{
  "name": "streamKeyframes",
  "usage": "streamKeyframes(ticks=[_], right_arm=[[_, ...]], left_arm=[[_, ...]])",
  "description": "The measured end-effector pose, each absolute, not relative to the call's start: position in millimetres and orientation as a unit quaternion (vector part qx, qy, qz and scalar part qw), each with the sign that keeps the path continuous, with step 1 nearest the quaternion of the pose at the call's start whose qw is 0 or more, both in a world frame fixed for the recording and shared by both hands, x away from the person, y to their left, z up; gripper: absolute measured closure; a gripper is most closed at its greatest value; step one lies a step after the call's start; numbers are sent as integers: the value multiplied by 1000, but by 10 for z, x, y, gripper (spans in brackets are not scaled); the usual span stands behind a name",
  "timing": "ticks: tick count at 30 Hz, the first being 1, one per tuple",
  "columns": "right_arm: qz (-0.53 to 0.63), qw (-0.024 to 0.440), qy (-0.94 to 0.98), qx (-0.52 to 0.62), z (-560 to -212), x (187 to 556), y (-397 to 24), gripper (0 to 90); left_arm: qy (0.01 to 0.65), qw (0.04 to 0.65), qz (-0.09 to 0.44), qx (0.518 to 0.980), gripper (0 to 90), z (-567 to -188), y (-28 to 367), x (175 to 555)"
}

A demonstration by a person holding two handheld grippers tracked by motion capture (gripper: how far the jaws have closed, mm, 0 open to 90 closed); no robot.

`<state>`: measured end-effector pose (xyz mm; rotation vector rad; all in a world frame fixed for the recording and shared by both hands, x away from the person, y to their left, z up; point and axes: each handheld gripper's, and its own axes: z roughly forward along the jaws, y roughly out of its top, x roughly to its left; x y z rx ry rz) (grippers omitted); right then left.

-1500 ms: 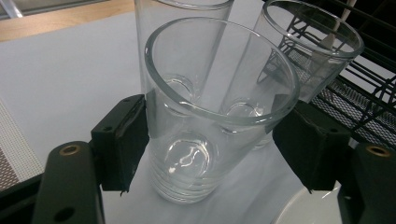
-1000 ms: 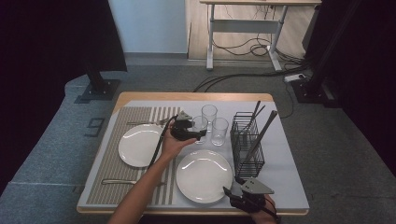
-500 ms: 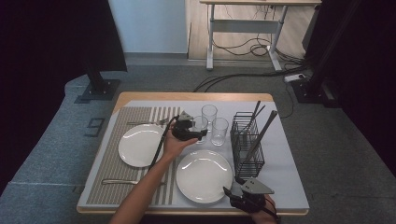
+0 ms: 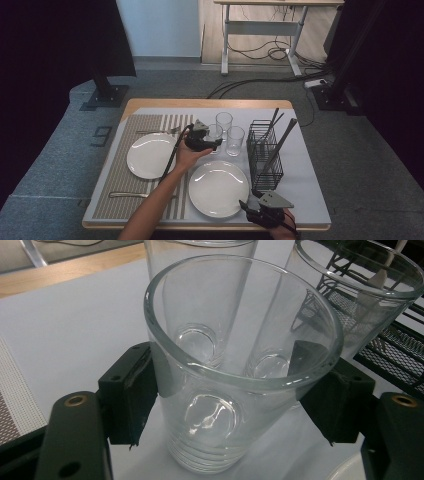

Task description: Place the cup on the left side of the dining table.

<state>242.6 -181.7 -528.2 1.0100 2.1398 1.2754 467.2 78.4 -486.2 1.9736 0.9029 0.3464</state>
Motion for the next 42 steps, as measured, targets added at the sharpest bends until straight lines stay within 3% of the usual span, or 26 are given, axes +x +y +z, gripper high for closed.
streamKeyframes(ticks=[42], right_arm=[[462,227,775,367,-5279,2425,-1829,387]], left_arm=[[348,466,166,797,302,-4861,846,4611]])
